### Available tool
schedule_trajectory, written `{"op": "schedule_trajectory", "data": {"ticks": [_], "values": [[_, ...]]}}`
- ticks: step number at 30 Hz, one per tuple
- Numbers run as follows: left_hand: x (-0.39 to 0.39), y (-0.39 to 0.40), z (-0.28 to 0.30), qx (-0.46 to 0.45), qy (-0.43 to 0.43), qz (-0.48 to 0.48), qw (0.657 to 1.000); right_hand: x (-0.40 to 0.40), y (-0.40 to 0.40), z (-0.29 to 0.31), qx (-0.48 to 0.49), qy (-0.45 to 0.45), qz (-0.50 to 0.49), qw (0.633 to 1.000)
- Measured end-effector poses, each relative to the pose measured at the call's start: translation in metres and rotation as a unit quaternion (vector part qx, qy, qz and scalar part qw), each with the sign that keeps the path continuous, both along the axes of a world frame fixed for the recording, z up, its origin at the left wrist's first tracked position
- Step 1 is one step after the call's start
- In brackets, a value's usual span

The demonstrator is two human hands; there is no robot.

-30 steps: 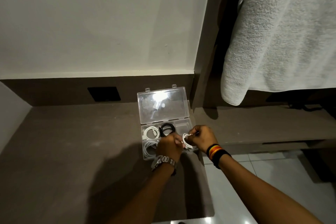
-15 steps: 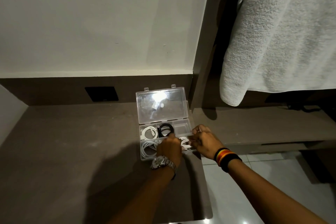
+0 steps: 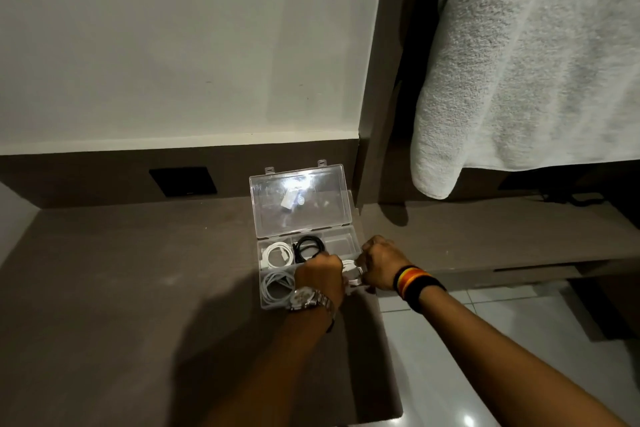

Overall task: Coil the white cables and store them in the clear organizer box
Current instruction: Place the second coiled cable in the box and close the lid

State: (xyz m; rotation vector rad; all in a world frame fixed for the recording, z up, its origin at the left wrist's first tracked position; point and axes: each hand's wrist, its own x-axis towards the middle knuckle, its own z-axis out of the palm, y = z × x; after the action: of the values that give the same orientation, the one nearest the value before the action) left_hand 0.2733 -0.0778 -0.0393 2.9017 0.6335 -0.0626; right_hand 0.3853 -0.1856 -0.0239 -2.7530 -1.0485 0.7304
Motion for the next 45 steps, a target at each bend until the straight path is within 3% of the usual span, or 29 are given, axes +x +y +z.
{"op": "schedule_trajectory", "data": {"ticks": [3, 10, 15, 19, 25, 28, 30, 33, 36, 40, 45], "values": [[0.004, 0.003, -0.007, -0.013, -0.023, 0.006, 1.0, 0.004, 0.0, 0.003, 0.004, 0.029, -0.003, 1.0], [0.008, 0.011, -0.012, -0.036, 0.014, 0.025, 0.999, -0.005, 0.0, -0.002, -0.011, -0.06, 0.019, 0.998], [0.01, 0.005, 0.004, 0.013, 0.052, 0.001, 0.999, -0.01, 0.001, -0.006, -0.004, -0.073, 0.001, 0.997], [0.005, 0.009, 0.002, 0.071, -0.021, -0.026, 0.997, -0.015, 0.0, -0.011, 0.027, -0.048, -0.049, 0.997], [0.003, 0.038, 0.002, -0.004, 0.094, -0.019, 0.995, -0.025, 0.011, -0.019, 0.084, 0.014, -0.101, 0.991], [-0.004, 0.055, 0.01, -0.144, 0.005, 0.036, 0.989, -0.017, 0.013, -0.013, 0.123, 0.091, -0.145, 0.978], [-0.012, 0.071, 0.011, -0.185, -0.089, 0.107, 0.973, -0.008, 0.017, -0.005, 0.162, 0.128, -0.183, 0.961], [-0.019, 0.103, 0.015, -0.215, -0.213, 0.226, 0.926, 0.008, 0.032, 0.007, 0.283, 0.238, -0.307, 0.877], [-0.016, 0.135, 0.017, -0.263, -0.247, 0.284, 0.888, 0.026, 0.057, 0.013, 0.342, 0.275, -0.347, 0.829], [-0.006, 0.161, 0.018, -0.467, -0.252, 0.326, 0.783, 0.04, 0.087, 0.011, 0.346, 0.303, -0.343, 0.819], [-0.001, 0.173, 0.034, -0.515, -0.29, 0.361, 0.721, 0.043, 0.097, 0.021, 0.386, 0.26, -0.351, 0.812]]}}
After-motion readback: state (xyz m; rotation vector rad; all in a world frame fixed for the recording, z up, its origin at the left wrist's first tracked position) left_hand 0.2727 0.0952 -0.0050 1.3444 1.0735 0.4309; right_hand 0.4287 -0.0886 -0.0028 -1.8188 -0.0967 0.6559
